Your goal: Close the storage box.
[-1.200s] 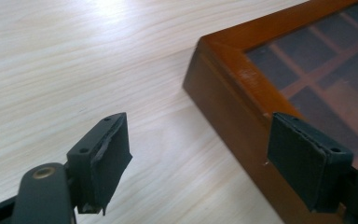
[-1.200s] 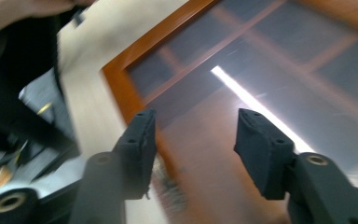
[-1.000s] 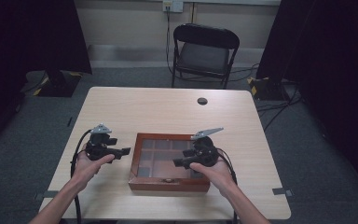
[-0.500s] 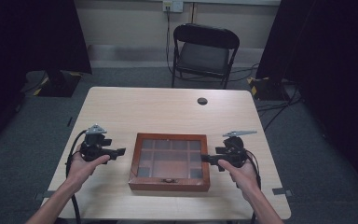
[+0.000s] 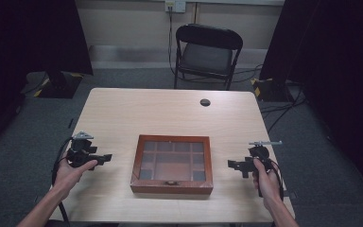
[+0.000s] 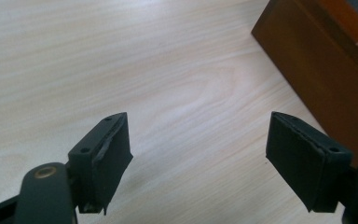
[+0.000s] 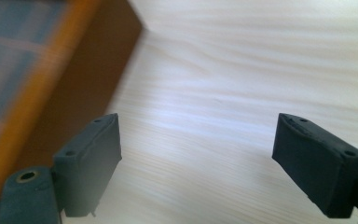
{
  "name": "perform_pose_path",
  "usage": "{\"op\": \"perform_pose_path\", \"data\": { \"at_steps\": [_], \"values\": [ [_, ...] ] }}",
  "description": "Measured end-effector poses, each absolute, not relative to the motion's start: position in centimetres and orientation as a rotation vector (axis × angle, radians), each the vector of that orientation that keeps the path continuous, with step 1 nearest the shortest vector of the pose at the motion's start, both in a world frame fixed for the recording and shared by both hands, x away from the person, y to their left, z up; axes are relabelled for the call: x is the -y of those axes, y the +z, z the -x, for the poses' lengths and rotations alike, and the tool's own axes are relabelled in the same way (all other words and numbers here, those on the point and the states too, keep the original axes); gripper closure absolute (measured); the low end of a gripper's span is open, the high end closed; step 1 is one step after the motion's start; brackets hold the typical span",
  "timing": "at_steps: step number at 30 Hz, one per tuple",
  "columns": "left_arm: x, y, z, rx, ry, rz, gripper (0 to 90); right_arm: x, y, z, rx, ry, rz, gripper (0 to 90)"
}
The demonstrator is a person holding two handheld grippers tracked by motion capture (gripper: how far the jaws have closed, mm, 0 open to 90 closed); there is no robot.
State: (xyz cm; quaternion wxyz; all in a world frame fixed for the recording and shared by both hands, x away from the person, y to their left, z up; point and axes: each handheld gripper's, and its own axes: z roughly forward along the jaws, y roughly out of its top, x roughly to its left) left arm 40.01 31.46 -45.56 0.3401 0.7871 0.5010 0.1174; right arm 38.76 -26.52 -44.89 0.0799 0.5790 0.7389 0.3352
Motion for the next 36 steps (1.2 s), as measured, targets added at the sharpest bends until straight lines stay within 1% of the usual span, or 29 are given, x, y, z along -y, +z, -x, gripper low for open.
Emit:
{"op": "perform_pose_path", "data": {
  "at_steps": [3, 6, 7, 9, 11, 13, 14, 15, 16, 17, 18, 19, 21, 24, 29, 30, 36],
  "values": [
    [-32.0, -46.4, -40.3, -1.322, 0.290, -2.064, 19.3, 27.2, -46.0, -39.2, -2.218, 0.902, -1.751, 14.9],
    [-32.1, -46.8, -40.5, -1.386, 0.302, -2.063, 18.8, 27.8, -46.6, -39.8, -2.210, 0.826, -1.808, 14.8],
    [-32.1, -47.0, -40.5, -1.379, 0.302, -2.068, 18.8, 27.9, -46.9, -39.9, -2.202, 0.797, -1.806, 14.9],
    [-32.1, -47.1, -40.5, -1.376, 0.296, -2.079, 18.2, 28.0, -47.2, -40.0, -2.198, 0.759, -1.821, 14.2],
    [-32.1, -47.7, -40.6, -1.408, 0.293, -2.096, 18.1, 27.7, -47.5, -39.9, -2.156, 0.720, -1.799, 14.1],
    [-31.9, -48.2, -40.5, -1.421, 0.342, -2.109, 18.1, 27.4, -47.8, -39.7, -2.122, 0.712, -1.764, 13.5],
    [-31.9, -48.3, -40.4, -1.418, 0.365, -2.111, 16.4, 27.2, -48.0, -39.5, -2.102, 0.700, -1.729, 13.2],
    [-31.9, -48.3, -40.4, -1.418, 0.365, -2.111, 15.7, 27.2, -48.0, -39.5, -2.102, 0.700, -1.729, 13.2],
    [-31.6, -48.7, -40.2, -1.409, 0.424, -2.092, 15.5, 26.6, -48.5, -39.1, -2.062, 0.688, -1.684, 9.1],
    [-31.6, -48.7, -40.2, -1.409, 0.424, -2.092, 15.2, 26.6, -48.5, -39.1, -2.062, 0.688, -1.684, 9.1],
    [-31.1, -49.0, -40.2, -1.401, 0.480, -2.099, 14.3, 26.3, -48.9, -38.9, -2.066, 0.688, -1.645, 2.4],
    [-31.0, -49.1, -40.2, -1.416, 0.498, -2.083, 12.5, 26.1, -49.1, -38.8, -2.063, 0.703, -1.632, 0.0],
    [-30.9, -49.3, -40.1, -1.423, 0.512, -2.066, 7.9, 26.0, -49.3, -38.8, -2.053, 0.713, -1.617, 0.0],
    [-30.6, -49.9, -40.0, -1.388, 0.536, -2.049, 0.0, 26.0, -49.5, -38.6, -2.030, 0.740, -1.605, 0.0],
    [-30.8, -50.3, -39.8, -1.349, 0.552, -2.021, 0.0, 26.1, -49.9, -38.5, -2.008, 0.794, -1.569, 0.0],
    [-31.0, -50.3, -39.8, -1.319, 0.553, -2.028, 0.0, 26.0, -50.0, -38.5, -1.995, 0.803, -1.566, 0.0],
    [-31.0, -50.3, -39.8, -1.319, 0.551, -2.028, 0.0, 26.0, -50.1, -38.5, -1.989, 0.817, -1.556, 0.0]
  ]
}}
